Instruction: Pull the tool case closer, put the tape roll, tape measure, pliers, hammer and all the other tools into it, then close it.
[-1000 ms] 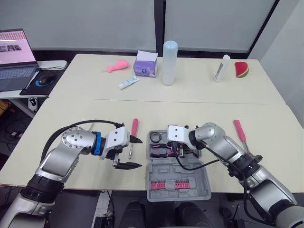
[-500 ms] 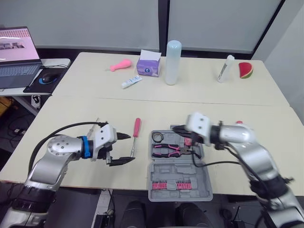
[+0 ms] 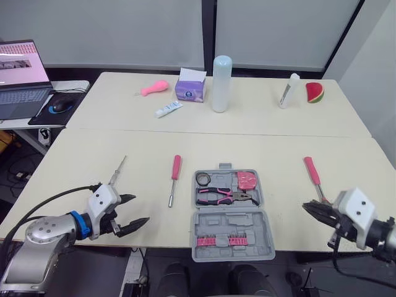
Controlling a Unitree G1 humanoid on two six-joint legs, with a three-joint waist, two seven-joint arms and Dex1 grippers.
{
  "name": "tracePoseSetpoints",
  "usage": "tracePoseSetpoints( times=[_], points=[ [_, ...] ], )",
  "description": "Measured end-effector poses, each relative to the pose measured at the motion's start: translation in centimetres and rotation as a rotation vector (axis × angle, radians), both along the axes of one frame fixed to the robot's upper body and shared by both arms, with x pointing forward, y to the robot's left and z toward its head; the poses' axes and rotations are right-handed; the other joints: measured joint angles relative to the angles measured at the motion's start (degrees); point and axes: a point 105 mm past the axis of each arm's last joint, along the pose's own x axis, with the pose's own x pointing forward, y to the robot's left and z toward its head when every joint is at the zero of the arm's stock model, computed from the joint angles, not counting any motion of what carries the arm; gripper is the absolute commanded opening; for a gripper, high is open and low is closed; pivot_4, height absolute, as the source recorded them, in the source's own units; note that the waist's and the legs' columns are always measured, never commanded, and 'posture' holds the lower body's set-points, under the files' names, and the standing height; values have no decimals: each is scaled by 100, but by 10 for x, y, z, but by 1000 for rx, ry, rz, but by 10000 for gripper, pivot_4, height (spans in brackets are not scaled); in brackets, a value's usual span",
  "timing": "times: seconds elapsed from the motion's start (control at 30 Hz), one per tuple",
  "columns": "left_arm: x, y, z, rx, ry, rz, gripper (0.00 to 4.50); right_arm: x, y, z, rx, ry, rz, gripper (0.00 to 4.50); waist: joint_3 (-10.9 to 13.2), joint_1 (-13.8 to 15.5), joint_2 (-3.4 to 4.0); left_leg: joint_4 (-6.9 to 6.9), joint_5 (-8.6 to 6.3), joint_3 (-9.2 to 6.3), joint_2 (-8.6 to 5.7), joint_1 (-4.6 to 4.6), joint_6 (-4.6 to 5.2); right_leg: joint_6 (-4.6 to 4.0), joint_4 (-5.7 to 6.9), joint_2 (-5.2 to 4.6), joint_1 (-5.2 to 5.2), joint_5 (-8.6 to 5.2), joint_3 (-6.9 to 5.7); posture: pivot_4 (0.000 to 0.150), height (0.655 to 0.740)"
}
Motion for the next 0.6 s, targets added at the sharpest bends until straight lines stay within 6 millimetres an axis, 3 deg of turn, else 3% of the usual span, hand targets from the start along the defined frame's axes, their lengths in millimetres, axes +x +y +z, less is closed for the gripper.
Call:
tracePoseSetpoints(
  times=[0.07, 0.17, 0.23, 0.4, 0.6],
  points=[
    [-2, 2, -2, 1, 11, 5, 45000, -1, -4, -3, -15, 0, 0, 175, 0, -2, 0, 0, 0, 5, 0, 0, 0, 0, -1, 2, 0, 0, 5, 1500, 7002],
    [-3, -1, -1, 2, 16, -22, 39145, 0, -7, -3, -66, -13, 27, 0, 0, -1, 0, 0, 0, 5, -1, 0, 0, 0, -1, 2, 0, 0, 5, 1500, 7002],
    [-4, -10, 2, 5, 19, -78, 33133, 2, -10, -6, -107, -11, 34, 0, 0, 9, 0, 0, 0, 4, -1, 0, 0, 0, -5, 3, 3, 0, 5, 1500, 7002],
    [-3, -59, 4, 16, 26, -288, 18457, 13, -1, -18, -167, -38, 74, 0, 0, 13, 1, 0, 0, 5, -5, -1, -1, 0, -10, 11, 5, 0, 9, 1500, 7002],
    [17, -98, -4, 69, -18, -386, 356, 28, 15, -30, -208, -64, 108, 0, -1, 24, 2, 2, 0, 7, -10, -2, -1, 0, -11, 16, 4, 0, 12, 1500, 7002]
  ],
)
